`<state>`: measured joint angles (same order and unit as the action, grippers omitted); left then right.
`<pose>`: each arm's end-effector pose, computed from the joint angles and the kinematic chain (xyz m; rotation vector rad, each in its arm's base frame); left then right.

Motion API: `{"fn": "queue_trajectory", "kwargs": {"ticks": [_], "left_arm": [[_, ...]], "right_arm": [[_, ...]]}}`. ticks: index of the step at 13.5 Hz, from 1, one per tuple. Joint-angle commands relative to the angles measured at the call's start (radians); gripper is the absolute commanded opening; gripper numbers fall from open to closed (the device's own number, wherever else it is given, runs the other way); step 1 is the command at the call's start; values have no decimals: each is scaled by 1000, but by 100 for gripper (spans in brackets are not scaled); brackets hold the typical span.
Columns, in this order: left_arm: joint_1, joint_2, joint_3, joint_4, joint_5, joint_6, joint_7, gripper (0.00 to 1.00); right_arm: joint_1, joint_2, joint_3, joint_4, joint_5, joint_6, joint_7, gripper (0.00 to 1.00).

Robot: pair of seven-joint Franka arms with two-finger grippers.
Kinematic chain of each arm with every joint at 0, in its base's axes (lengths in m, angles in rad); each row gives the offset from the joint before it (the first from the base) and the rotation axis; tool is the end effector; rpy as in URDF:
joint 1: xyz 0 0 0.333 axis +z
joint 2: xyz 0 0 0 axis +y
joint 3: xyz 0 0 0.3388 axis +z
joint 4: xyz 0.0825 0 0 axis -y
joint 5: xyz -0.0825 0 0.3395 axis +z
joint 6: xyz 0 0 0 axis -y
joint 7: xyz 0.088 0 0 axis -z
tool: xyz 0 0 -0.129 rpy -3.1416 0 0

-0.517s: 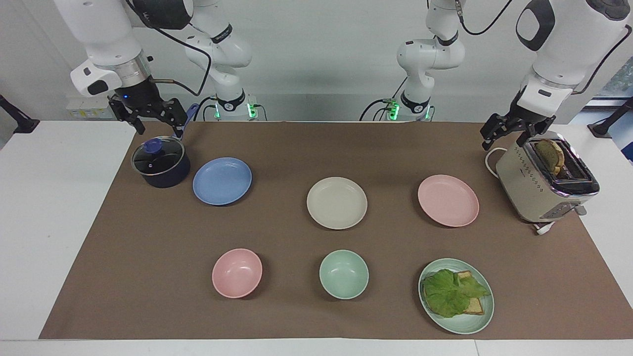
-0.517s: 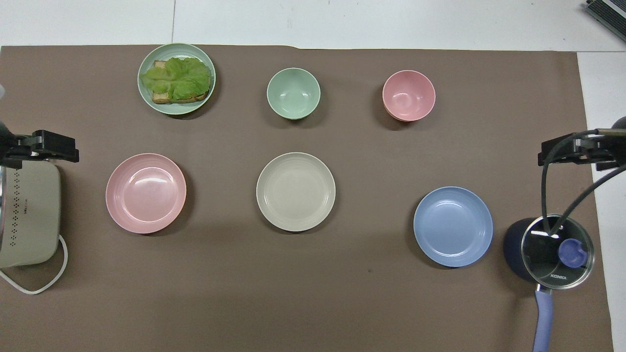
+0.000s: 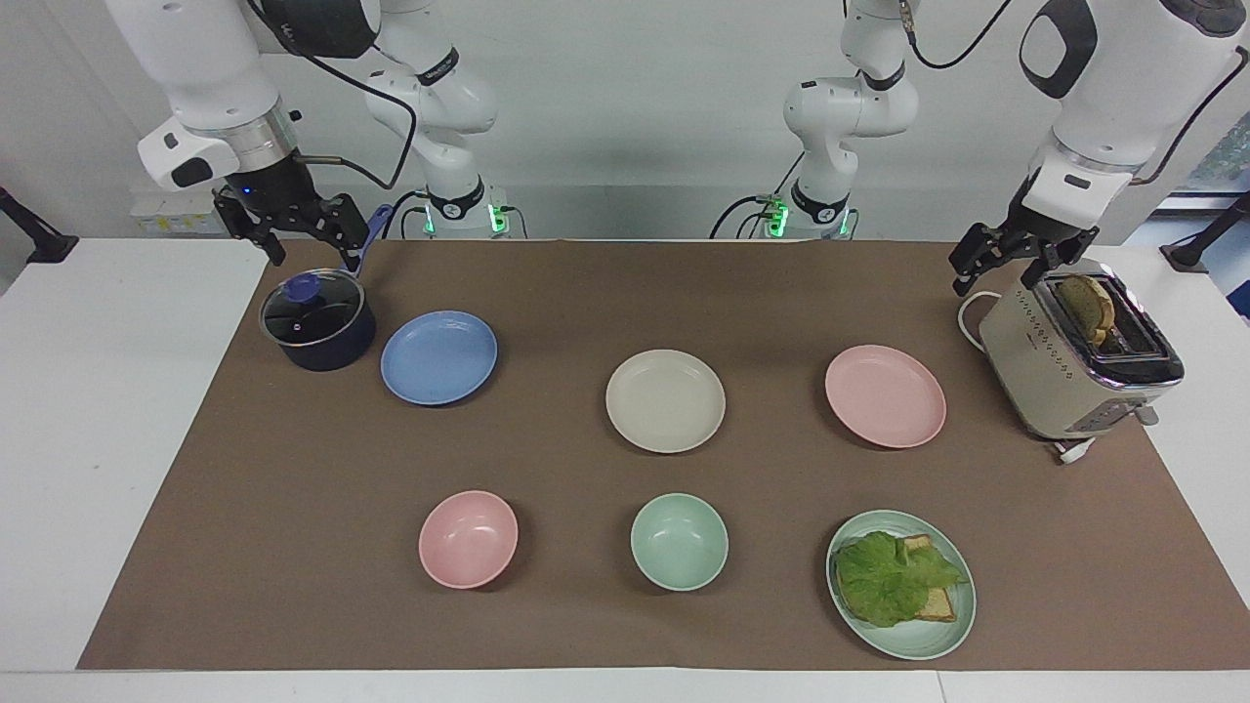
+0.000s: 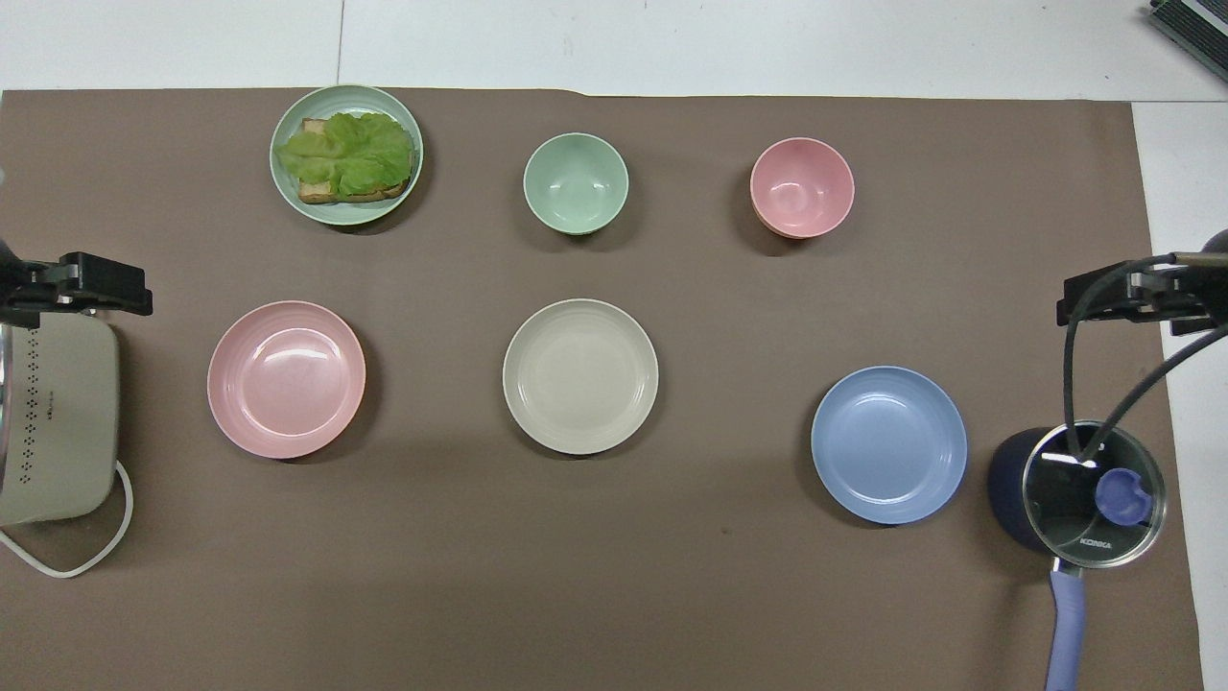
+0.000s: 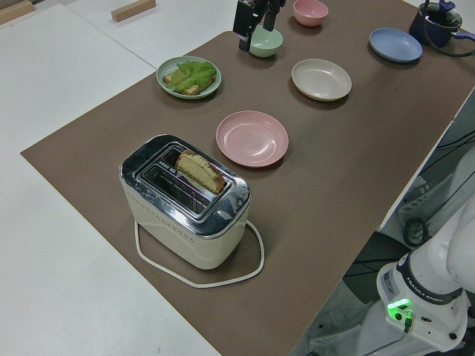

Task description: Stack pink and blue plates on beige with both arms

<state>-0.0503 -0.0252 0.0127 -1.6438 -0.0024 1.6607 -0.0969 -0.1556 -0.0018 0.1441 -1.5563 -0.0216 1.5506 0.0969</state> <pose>0.5100 -0.0194 0.6148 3.1340 0.0932 0.0656 0.5074 -0.0086 0.6306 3.1150 -0.1696 -0.0047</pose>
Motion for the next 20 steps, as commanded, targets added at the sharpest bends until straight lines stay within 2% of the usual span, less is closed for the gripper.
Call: {"fn": "queue_trajectory", "kwargs": {"ticks": [1,4,10,12,15,17,20], "left_arm": [[30,-2,6,6,-16,5,9,100],[33,1,7,-75,-24,39,26,100],[78,30,7,-318,-24,276,29,100],[90,77,7,-396,-24,379,26,100],[101,134,9,-461,-24,482,26,100],[116,165,9,-473,-24,502,26,100],[121,159,9,-533,-24,504,28,100]], "right_arm": [[-9,-21,5,-22,5,2,12,100],[-7,-21,6,-21,5,2,12,100],[-2,-23,5,-22,5,0,11,100],[-4,-21,5,-22,5,0,11,100],[-4,-21,5,-22,5,0,11,100],[-4,-23,5,-22,5,0,11,100],[-7,-23,5,-22,6,0,11,100]]}}
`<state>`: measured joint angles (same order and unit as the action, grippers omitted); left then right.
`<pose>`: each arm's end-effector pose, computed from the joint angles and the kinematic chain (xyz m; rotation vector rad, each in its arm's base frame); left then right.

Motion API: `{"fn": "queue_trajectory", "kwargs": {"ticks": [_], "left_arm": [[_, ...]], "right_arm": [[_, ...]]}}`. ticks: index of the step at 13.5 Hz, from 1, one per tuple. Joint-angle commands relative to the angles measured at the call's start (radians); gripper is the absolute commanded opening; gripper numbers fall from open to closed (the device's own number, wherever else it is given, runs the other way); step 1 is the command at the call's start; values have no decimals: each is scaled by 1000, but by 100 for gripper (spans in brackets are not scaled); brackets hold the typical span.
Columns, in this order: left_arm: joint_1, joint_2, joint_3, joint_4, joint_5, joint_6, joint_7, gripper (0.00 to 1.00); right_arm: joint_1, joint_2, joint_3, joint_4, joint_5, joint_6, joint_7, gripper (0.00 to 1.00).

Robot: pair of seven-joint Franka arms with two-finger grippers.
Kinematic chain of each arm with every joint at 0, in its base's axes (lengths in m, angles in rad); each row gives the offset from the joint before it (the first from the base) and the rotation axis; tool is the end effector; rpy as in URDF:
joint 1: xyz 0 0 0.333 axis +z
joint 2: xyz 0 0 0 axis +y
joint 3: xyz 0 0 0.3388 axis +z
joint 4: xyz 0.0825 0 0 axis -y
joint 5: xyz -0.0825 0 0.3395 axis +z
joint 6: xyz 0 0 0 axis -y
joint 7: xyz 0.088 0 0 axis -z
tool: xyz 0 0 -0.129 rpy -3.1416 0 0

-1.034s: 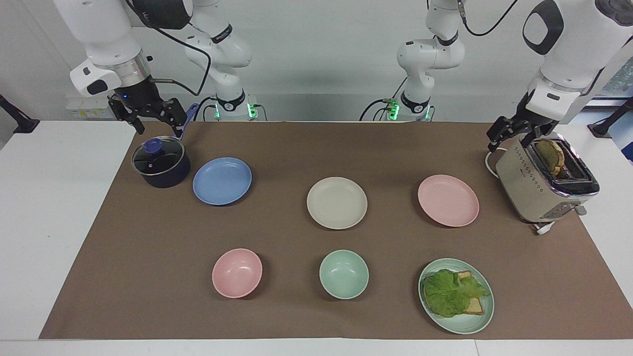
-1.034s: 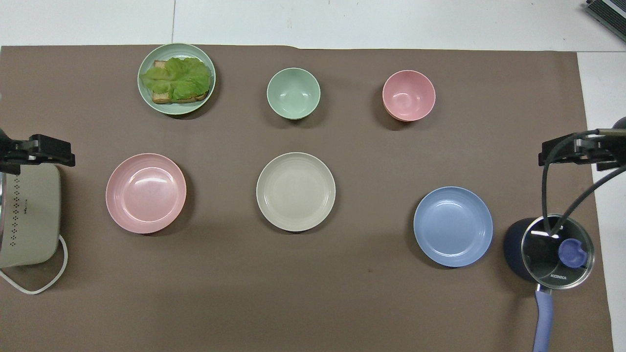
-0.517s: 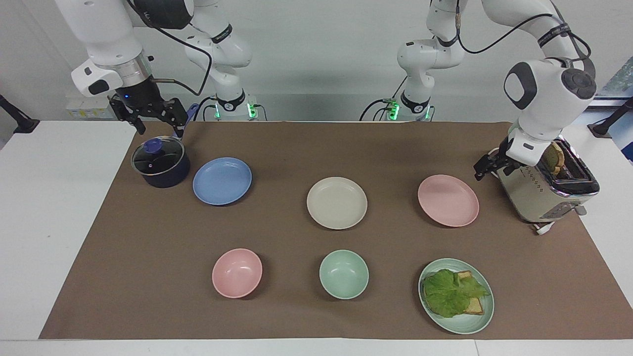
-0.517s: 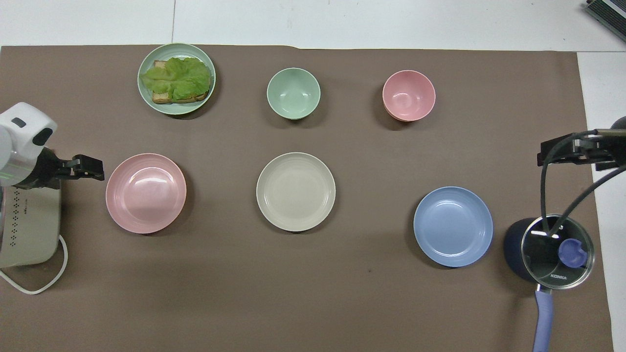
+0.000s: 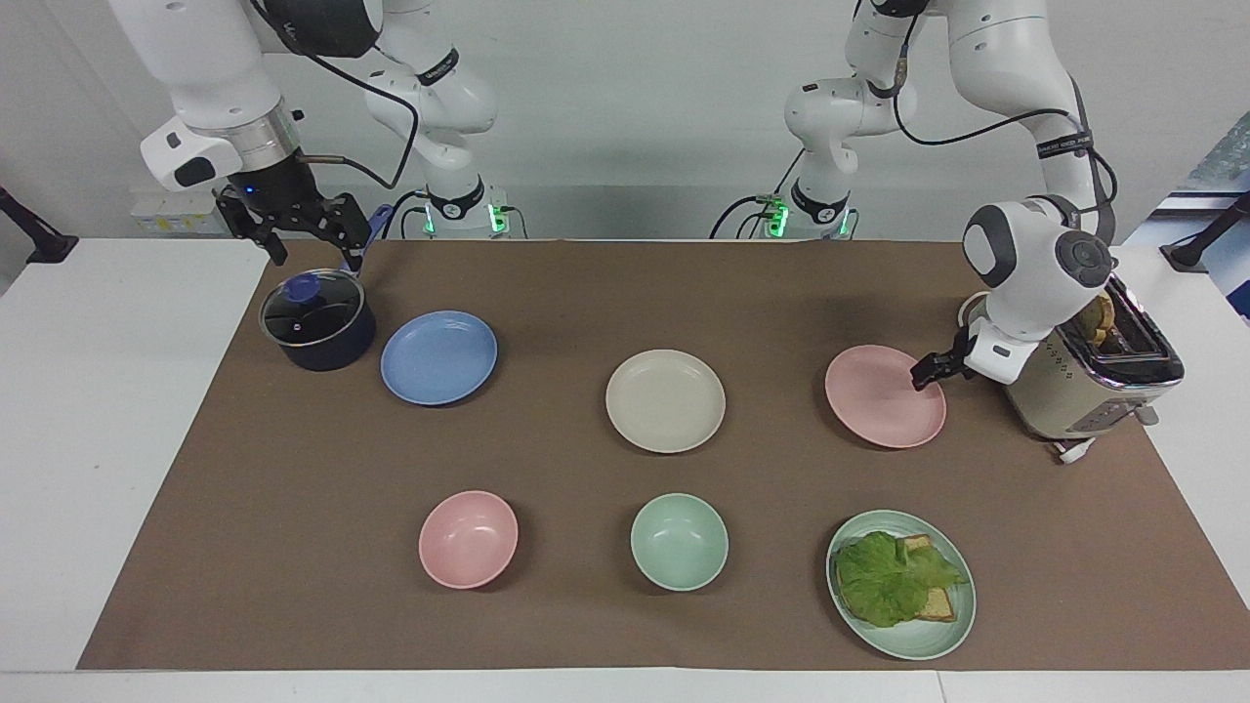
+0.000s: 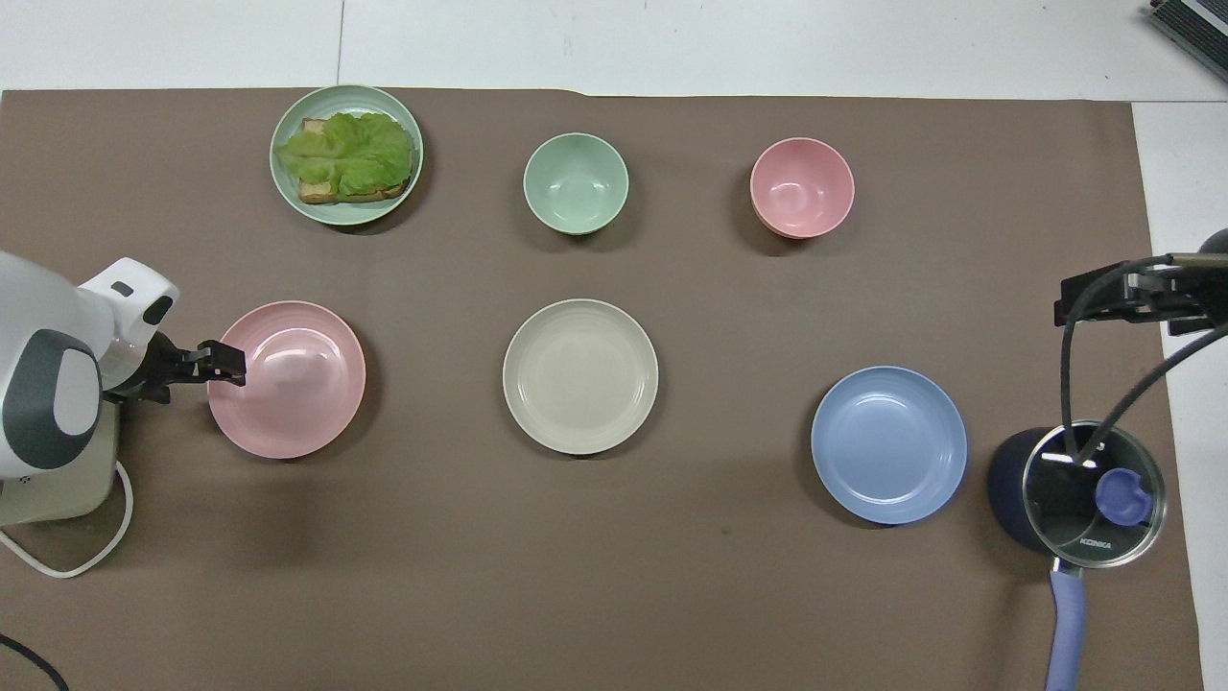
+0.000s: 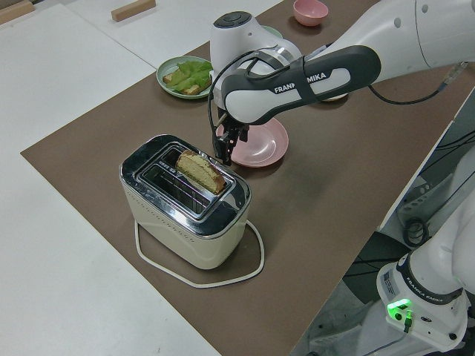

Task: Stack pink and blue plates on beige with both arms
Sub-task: 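Reach the left gripper to the pink plate's near rim and grasp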

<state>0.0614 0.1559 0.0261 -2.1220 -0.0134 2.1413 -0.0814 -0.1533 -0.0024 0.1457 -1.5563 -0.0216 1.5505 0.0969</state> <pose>0.5135 0.0440 0.3573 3.1150 0.2762 -0.2138 0.5073 -0.0066 0.6309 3.1152 -0.1635 -0.0038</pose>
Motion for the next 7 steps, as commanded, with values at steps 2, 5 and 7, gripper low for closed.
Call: {"fn": "queue_trajectory", "kwargs": {"ticks": [2,5,7], "left_arm": [[8,-33,-5,-76,-13,6,6,100],[8,-70,-5,-139,-13,6,9,100],[9,-70,-5,-135,-13,2,9,32]], "right_arm": [[-9,-22,3,-22,5,0,11,100],[-9,-22,3,-22,5,0,11,100],[-9,-22,3,-22,5,0,11,100]]}}
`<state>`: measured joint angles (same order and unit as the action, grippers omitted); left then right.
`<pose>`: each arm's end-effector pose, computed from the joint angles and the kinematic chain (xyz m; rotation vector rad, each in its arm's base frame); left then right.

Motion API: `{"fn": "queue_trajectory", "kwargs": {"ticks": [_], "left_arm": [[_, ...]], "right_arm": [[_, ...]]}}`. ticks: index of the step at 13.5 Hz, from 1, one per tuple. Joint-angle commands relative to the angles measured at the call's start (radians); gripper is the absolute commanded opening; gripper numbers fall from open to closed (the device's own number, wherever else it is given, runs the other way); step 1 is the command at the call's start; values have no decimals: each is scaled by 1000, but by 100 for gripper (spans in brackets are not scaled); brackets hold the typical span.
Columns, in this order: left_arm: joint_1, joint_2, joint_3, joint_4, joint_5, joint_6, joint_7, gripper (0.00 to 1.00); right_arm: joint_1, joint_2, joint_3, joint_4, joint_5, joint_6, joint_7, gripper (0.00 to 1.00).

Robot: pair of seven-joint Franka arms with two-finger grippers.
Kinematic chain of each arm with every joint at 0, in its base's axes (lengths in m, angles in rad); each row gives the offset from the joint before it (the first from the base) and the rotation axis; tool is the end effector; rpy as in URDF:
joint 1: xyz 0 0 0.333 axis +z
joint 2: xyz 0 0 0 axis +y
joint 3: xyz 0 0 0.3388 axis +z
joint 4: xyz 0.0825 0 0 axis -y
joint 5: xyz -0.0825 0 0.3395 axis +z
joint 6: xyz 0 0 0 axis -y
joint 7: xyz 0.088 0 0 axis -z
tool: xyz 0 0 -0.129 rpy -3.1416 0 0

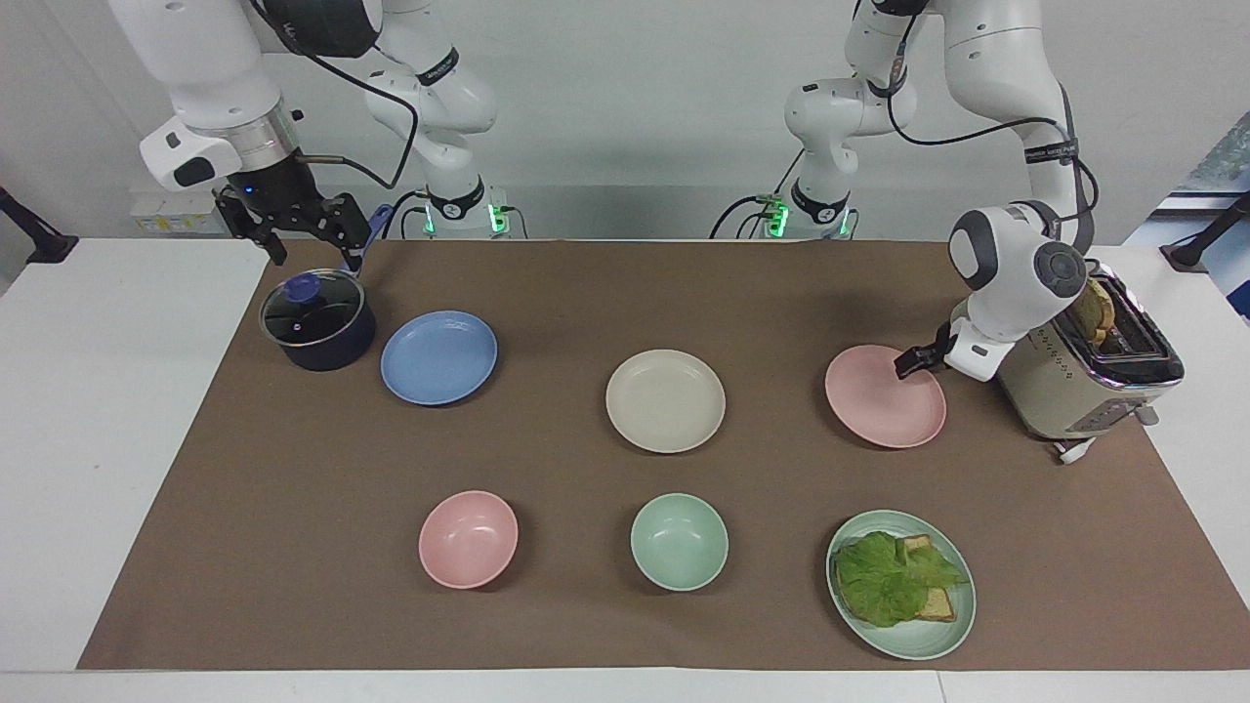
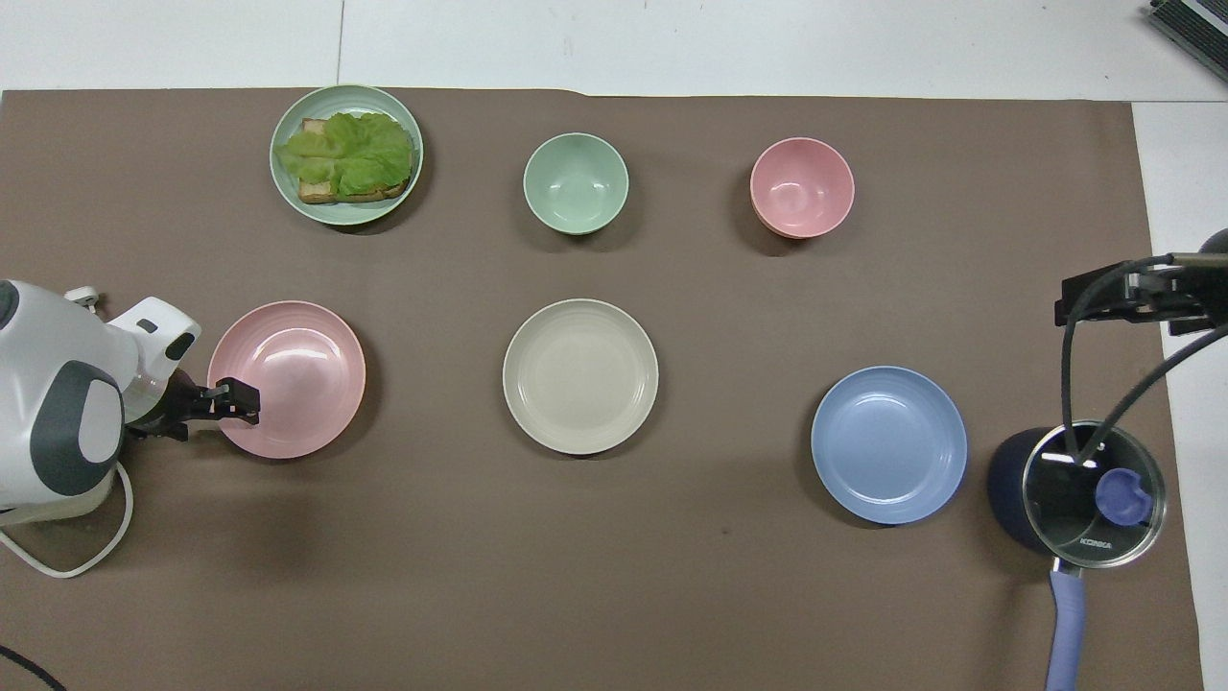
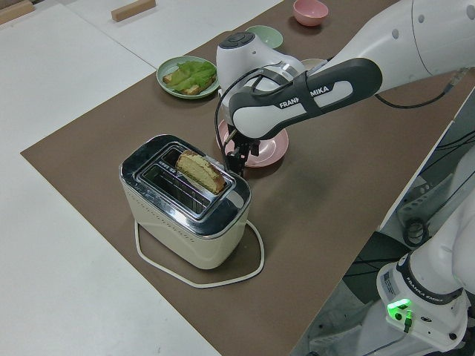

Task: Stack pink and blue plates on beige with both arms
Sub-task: 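Reach the left gripper to the pink plate's near rim and grasp, then slide the pink plate with the left gripper onto the beige plate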

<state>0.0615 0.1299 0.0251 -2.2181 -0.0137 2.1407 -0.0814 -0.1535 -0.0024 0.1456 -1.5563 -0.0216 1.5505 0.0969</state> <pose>0.4834 0.0410 0.3347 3.1046 0.2750 -0.3241 0.5073 -0.0067 0.6309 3.1152 -0.1640 -0.0038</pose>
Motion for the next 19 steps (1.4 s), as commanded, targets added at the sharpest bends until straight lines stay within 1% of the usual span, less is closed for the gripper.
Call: {"fn": "queue_trajectory", "kwargs": {"ticks": [1,2,5,8,11,13,14,16,17,19], "left_arm": [[9,-44,-4,-37,-12,-2,9,8],[9,-44,-4,-32,-12,-10,6,0],[9,-36,-4,-11,-12,-47,5,0],[11,-26,-4,72,-12,-166,6,0],[3,-26,-5,216,-20,-362,5,0],[-2,-27,-5,274,-66,-424,3,0],[1,-27,-5,293,-86,-444,6,0],[-9,-36,-14,299,-149,-449,3,0],[-23,-41,-19,298,-184,-447,-9,0],[-78,-44,-27,291,-207,-430,-91,0]], "right_arm": [[-9,-22,3,-22,5,0,11,100],[-12,-22,3,-22,5,0,9,100],[-12,-22,3,-22,5,-4,9,100],[-9,-21,5,-21,5,0,3,100],[-8,-21,3,-21,5,2,4,100],[-8,-21,5,-19,5,2,6,100],[-8,-21,5,-19,5,2,6,100],[-8,-21,5,-21,5,0,6,100],[-8,-21,5,-21,5,0,6,100],[-8,-21,5,-21,6,2,7,100]]}}
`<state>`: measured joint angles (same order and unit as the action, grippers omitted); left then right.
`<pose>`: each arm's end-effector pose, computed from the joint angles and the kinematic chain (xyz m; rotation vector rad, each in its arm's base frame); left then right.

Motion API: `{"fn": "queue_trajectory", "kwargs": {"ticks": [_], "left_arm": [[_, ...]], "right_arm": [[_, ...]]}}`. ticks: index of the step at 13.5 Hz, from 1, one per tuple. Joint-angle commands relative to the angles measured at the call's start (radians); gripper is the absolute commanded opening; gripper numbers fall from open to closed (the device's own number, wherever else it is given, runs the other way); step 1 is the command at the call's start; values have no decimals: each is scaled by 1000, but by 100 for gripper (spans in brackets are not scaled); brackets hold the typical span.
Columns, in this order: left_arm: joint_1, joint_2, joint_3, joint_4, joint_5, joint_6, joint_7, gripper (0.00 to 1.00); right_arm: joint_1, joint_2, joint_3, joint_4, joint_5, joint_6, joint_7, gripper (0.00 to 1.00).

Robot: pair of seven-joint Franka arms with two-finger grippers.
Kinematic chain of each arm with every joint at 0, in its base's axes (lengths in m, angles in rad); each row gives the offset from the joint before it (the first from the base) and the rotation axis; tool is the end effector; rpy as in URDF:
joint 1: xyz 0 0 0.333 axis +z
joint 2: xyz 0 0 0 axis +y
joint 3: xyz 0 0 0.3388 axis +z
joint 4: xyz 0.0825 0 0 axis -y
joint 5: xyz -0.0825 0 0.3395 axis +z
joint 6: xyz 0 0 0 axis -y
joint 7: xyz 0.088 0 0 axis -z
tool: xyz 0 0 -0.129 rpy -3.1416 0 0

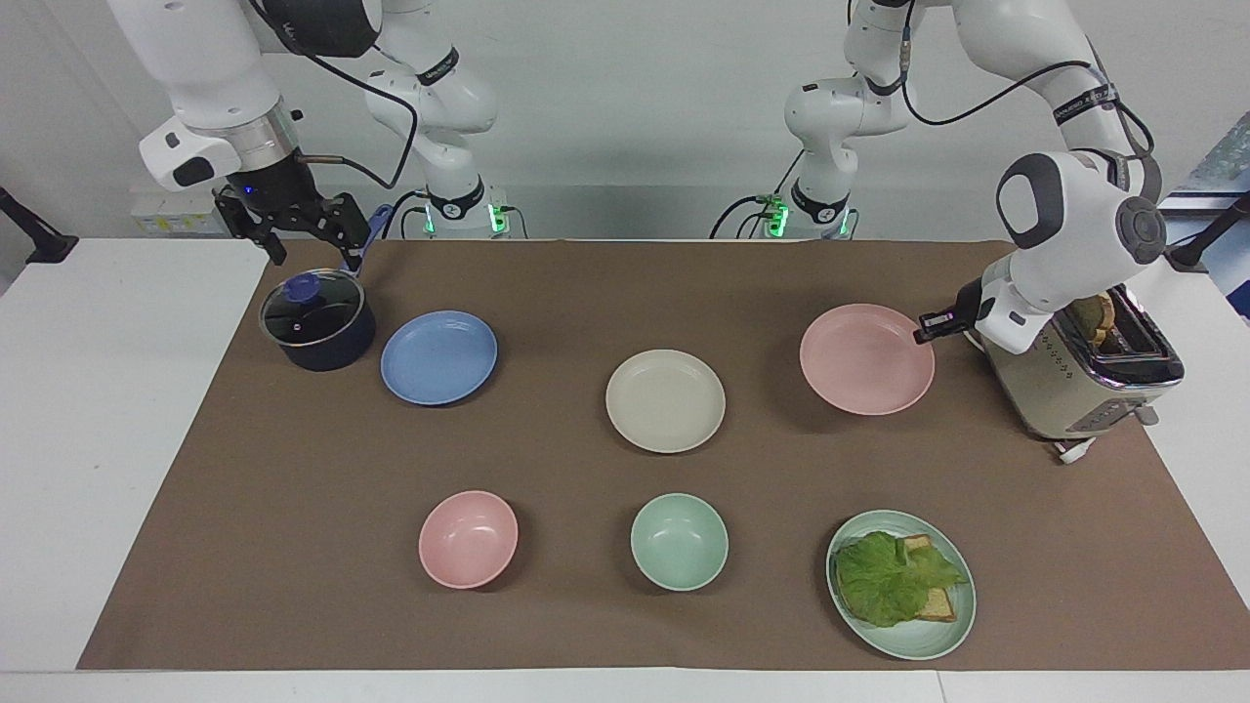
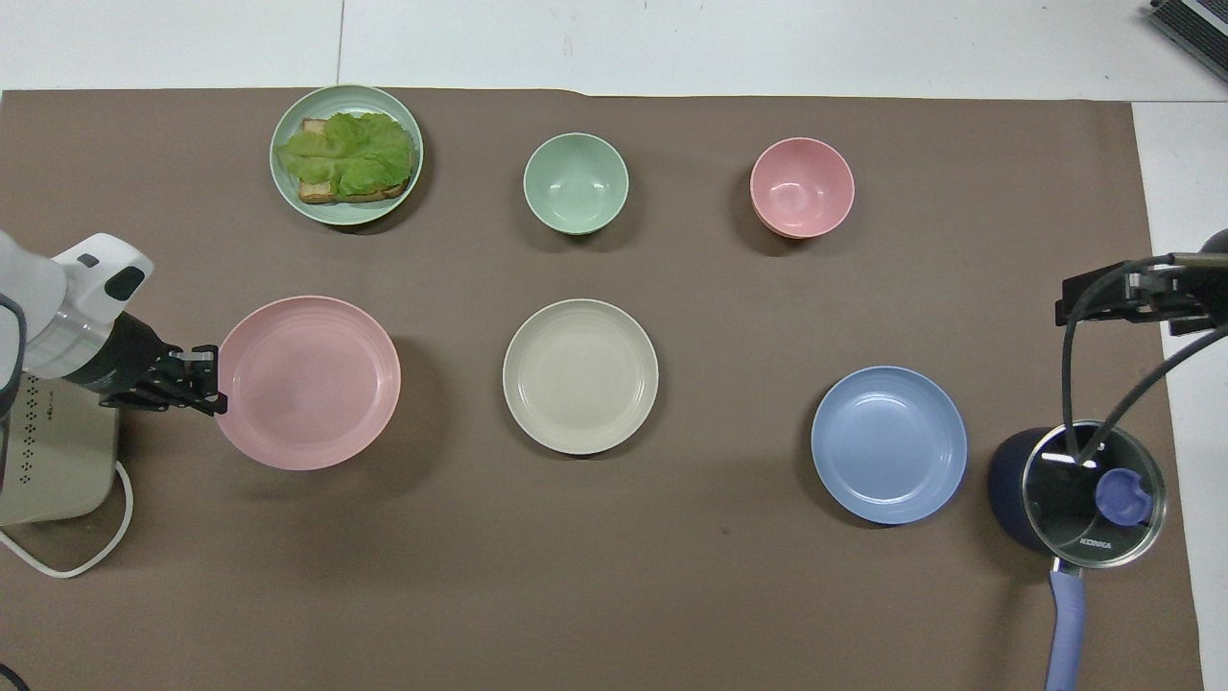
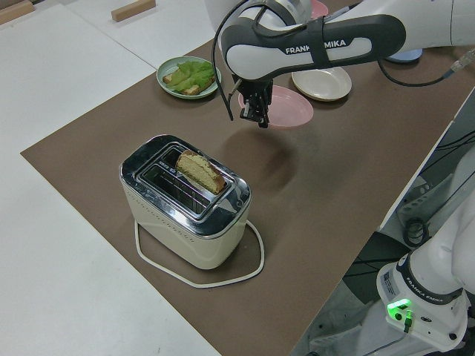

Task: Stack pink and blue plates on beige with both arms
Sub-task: 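Slide the pink plate with the left gripper onto the beige plate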

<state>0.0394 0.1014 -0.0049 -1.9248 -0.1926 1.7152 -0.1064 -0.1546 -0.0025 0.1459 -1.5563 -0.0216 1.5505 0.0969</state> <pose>0.5033 -0.0046 0.4387 2.9167 0.2906 -0.4689 0.5072 -0.0071 0.6310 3.1151 -0.1653 -0.0037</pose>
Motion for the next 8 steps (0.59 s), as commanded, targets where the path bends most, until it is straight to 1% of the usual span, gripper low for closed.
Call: {"fn": "queue_trajectory", "kwargs": {"ticks": [1,5,6,8], "left_arm": [[-108,-16,3,-3,-36,7,-115,0],[-338,-14,3,-35,-41,128,-375,0],[-383,-11,3,-58,-41,168,-404,0],[-432,-6,3,-94,-50,253,-427,0]], "right_arm": [[-6,-20,4,-21,5,2,7,100],[-6,-22,4,-22,6,2,4,100],[-6,-24,4,-28,6,2,3,100],[-11,-27,3,-39,8,3,1,100]]}}
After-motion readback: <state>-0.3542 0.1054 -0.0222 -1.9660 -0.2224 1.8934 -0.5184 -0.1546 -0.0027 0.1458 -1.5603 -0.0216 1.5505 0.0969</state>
